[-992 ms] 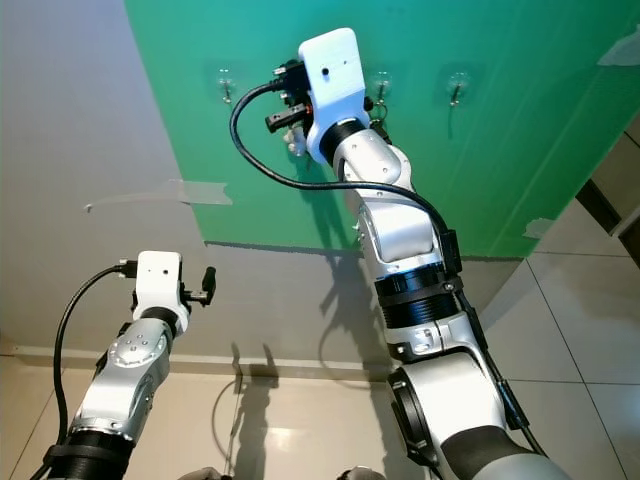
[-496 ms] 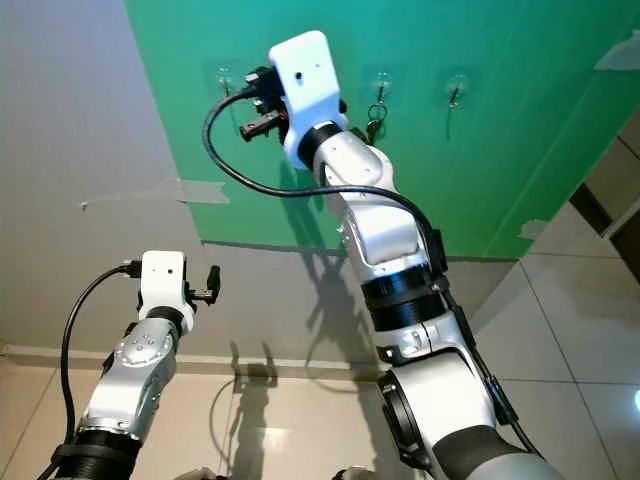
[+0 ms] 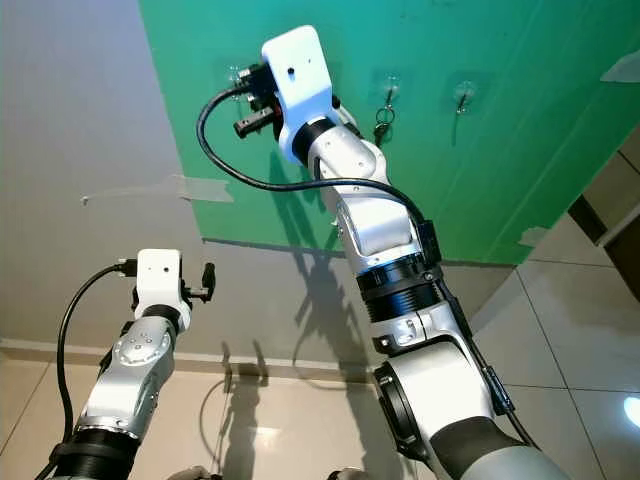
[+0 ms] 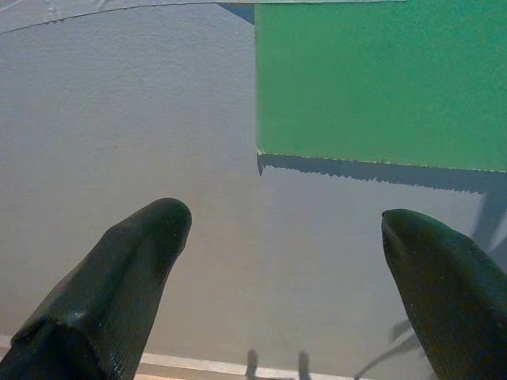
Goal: Hang keys on a hook
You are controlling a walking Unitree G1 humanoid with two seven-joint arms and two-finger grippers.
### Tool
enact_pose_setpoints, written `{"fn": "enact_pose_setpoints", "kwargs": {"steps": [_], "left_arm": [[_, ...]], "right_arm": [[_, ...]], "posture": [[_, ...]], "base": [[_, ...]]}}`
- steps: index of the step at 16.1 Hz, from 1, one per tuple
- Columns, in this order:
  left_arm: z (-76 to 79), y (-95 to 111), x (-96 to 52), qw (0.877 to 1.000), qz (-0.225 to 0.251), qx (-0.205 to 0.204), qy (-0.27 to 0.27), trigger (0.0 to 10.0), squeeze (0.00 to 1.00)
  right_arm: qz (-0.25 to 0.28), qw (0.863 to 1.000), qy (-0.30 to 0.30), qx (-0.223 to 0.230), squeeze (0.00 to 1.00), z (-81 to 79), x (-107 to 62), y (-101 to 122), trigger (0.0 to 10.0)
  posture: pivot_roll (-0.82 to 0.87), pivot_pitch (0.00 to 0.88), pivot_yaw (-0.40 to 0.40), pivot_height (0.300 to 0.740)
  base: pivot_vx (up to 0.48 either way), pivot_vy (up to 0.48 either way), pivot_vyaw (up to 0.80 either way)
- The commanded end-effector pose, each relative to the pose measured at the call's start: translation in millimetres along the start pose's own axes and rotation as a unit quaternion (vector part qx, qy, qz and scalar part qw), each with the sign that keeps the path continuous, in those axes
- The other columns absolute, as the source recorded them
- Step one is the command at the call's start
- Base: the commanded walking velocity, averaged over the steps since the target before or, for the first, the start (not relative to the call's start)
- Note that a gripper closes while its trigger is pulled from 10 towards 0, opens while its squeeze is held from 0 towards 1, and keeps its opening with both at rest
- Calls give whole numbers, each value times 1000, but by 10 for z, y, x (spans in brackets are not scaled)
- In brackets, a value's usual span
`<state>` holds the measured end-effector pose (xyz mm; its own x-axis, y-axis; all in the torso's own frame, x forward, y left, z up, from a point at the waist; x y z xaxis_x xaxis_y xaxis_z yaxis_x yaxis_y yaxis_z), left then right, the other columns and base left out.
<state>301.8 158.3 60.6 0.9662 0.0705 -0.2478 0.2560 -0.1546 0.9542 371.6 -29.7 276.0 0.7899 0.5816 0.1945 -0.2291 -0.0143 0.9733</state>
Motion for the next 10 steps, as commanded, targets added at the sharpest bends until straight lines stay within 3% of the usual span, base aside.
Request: {"fn": "enact_pose_setpoints", "kwargs": {"steps": [1, 7, 10], "left_arm": [[4, 40, -4, 1000, 11, -3, 0, 10000, 0], [10, 52, 10, 1000, 13, -6, 1, 10000, 0], [5, 49, 10, 1000, 11, -2, 3, 10000, 0]], "right_arm": [[14, 1000, 1, -9, 0, 6, 26, 85, 10000], [12, 1000, -4, -9, 0, 47, 24, 71, 10000], [14, 1000, -4, -10, 0, 49, 25, 76, 10000]], "posture": [[-9, 0, -48, 740], [-11, 0, -46, 740], [-11, 0, -45, 740]], "base": [[0, 292, 0], [0, 423, 0], [0, 0, 0]]}}
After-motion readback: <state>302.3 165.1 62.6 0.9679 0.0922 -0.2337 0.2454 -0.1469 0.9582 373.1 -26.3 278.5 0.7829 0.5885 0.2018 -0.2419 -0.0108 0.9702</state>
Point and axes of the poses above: a point about 5 cm out from each wrist's last joint towards the gripper, its own x axis pointing out of the wrist towards the gripper, its own y axis along the axis of the wrist's last joint, z = x × y, the point moved 1 cm from there along x, pointing out of the wrist towards the gripper, and after that the axes turned 4 degrees about x, right-handed, at the moved point
